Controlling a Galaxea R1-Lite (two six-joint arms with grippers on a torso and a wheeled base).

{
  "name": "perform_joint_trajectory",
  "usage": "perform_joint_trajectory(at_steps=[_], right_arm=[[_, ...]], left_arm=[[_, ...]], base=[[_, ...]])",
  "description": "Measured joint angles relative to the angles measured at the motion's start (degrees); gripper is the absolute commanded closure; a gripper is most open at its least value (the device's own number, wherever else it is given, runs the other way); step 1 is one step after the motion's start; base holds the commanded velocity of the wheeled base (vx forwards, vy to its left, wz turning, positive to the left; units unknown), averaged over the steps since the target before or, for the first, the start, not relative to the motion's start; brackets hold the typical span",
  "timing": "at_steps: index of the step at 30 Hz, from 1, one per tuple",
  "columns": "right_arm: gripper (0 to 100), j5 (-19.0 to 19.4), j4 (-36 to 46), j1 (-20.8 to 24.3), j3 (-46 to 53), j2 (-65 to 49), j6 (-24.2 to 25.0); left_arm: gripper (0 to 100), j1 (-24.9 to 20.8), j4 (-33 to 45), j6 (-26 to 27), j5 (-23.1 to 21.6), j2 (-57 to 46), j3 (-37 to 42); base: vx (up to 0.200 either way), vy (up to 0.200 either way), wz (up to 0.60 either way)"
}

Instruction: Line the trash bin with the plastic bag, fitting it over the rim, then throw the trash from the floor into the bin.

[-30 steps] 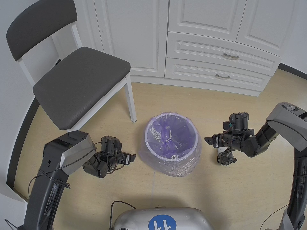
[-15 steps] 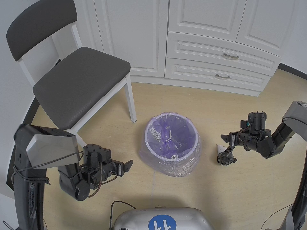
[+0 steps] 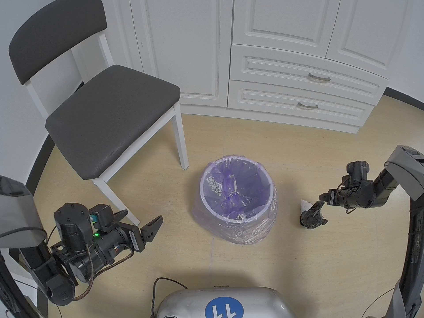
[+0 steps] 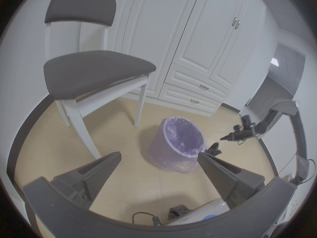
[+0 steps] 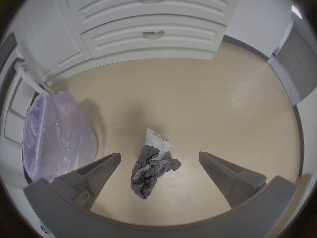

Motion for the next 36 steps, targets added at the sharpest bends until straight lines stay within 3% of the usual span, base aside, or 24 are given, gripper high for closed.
perform_joint_trajectory(at_steps=[6, 11, 18, 25, 36], right_arm=[[0, 4.8, 8.8, -0.4, -8.9, 5.0, 6.5], [0, 6.4, 16.9, 0.5, -16.5, 8.4, 10.5], [0, 6.4, 19.9, 1.5, -24.5, 13.3, 11.6], [0, 6.3, 28.6, 1.8, -31.5, 17.0, 13.4], [0, 6.0, 29.6, 1.9, -34.1, 19.8, 14.1]], left_arm=[[0, -1.3, -0.4, -0.4, 0.1, -5.2, 1.7], [0, -2.1, -0.5, -0.4, 0.2, -6.7, 2.0], [0, -2.5, -0.5, -0.5, 0.2, -7.3, 1.9], [0, -2.9, -0.5, -0.5, 0.2, -7.4, 1.9], [0, -3.3, -0.5, -0.5, 0.2, -7.4, 2.2]], base=[[0.0, 0.0, 0.0], [0.0, 0.0, 0.0], [0.0, 0.0, 0.0], [0.0, 0.0, 0.0], [0.0, 0.0, 0.0]])
